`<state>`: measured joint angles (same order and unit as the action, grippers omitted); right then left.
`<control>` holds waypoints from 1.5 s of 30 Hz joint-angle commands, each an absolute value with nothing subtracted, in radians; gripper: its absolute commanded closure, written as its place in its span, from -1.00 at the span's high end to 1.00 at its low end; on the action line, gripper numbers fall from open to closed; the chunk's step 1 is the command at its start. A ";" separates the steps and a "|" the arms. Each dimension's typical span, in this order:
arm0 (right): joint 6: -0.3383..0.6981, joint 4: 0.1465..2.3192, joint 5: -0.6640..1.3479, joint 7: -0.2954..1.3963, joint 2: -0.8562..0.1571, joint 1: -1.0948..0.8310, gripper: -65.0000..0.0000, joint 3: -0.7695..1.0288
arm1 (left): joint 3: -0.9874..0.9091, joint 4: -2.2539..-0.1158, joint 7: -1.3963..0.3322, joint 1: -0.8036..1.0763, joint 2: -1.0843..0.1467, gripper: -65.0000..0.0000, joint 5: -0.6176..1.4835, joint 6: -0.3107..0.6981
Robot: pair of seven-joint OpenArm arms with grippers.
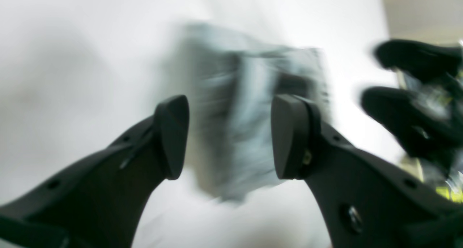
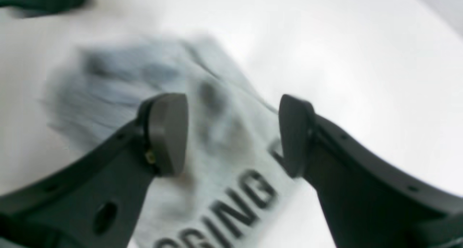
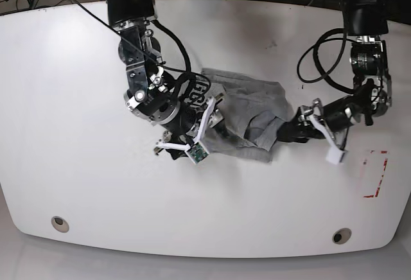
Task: Fold the T-shirt properly
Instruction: 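Grasp the bundle edge with the left gripper beside the right gripper, then lift and turn the bundle with both grippers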
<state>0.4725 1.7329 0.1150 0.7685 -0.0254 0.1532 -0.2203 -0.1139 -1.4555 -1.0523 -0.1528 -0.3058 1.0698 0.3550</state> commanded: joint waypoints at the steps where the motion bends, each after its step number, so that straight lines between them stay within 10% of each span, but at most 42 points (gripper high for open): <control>1: 0.481 1.713 0.174 0.725 -0.031 0.206 0.14 -0.216 | -0.087 -1.474 -1.038 -0.170 -0.277 0.06 1.087 0.357; 20: 0.493 1.314 0.177 0.513 -0.111 0.314 0.10 -0.214 | -0.047 -1.465 -1.035 -0.145 -0.111 0.06 0.947 0.361; 29: 0.561 1.106 0.176 0.358 -0.159 0.309 -0.38 -0.208 | -0.045 -1.371 -1.035 -0.150 -0.111 0.07 0.688 0.363; 45: 0.555 1.273 0.177 0.367 -0.222 0.124 -0.39 -0.140 | 0.087 -0.951 -0.809 -0.406 -0.114 0.06 0.414 0.547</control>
<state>0.5579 1.2377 0.2104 0.3141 -0.2173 0.1337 -0.1593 0.0872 -0.9634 -0.7555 -0.3779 -0.1001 0.5064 0.5747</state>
